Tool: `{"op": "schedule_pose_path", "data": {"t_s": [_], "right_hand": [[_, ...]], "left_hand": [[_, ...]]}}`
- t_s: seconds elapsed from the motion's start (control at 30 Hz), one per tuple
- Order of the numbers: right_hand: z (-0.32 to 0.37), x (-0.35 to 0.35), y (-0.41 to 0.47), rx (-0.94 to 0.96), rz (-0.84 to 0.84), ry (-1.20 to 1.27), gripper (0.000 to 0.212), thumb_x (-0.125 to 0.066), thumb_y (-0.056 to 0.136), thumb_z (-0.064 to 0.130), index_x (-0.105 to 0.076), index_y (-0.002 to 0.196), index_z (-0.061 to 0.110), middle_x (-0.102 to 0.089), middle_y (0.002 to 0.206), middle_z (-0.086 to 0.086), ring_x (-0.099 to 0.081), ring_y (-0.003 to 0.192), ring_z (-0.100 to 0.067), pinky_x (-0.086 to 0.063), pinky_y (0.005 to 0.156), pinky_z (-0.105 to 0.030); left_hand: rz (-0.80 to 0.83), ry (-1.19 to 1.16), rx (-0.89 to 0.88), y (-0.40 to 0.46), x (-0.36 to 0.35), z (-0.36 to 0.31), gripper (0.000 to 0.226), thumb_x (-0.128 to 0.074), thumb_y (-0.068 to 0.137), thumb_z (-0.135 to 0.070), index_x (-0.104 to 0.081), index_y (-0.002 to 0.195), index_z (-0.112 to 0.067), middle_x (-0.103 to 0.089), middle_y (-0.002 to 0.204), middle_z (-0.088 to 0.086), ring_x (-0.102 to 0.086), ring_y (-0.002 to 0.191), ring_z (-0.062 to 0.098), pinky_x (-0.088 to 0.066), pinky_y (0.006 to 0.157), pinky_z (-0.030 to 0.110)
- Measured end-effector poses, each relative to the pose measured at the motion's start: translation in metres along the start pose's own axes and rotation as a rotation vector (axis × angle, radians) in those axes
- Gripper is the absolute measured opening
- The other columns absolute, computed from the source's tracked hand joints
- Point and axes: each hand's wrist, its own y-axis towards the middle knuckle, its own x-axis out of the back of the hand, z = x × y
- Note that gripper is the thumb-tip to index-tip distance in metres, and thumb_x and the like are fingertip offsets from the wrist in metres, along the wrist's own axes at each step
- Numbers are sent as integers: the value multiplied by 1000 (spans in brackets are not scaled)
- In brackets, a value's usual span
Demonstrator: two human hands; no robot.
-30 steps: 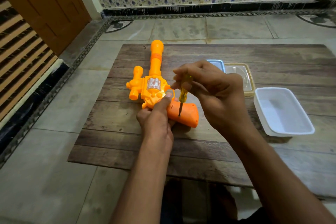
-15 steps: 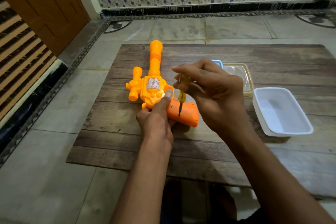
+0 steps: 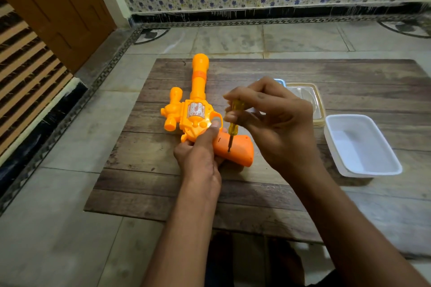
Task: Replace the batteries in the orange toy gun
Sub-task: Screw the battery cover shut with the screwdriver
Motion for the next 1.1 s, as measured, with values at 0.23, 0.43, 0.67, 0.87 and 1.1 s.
{"op": "schedule_pose_path", "data": {"t_s": [0.23,0.43,0.67,0.87,1.1], "right_hand": [[1,4,0,22,43,108,22,-62,95,-8,-72,115,-8,-69,110,-22,-71,107,-29,-59,89,-47],[4,3,0,16,-4,97,27,-73,86,-14,-74,112,-6,-70,98,-22,-75,90,-26,-61,80,-36],[1,4,-1,-2,21,96,22,-66,94,-3,-74,115,-3,-67,104,-19,-70,99,-28,-58,84,-38],[1,1,0,29,30,6,29,-72,88,-12,-74,115,-1,-69,97,-16,-75,93,-20,-61,82,-31],[2,3,0,63,10,-34,17,-72,93,1,-76,109,-2,-70,100,-13,-70,96,-17,-56,81,-29]], "left_hand": [[-2,13,16,0,0,-1,42,-83,82,-3,-70,122,-7,-78,110,15,-77,100,33,-60,86,64],[4,11,8,2,1,2,28,-81,83,0,-71,104,-14,-78,104,14,-78,87,25,-64,74,48],[-3,17,12,3,0,-1,36,-82,83,-2,-70,116,-10,-77,115,19,-77,98,30,-63,80,56],[8,13,4,1,1,0,28,-82,82,-2,-71,106,-12,-77,115,20,-74,109,38,-58,89,68],[5,35,20,3,3,-1,38,-84,81,-5,-70,116,-11,-76,115,16,-74,109,38,-58,88,70]]}}
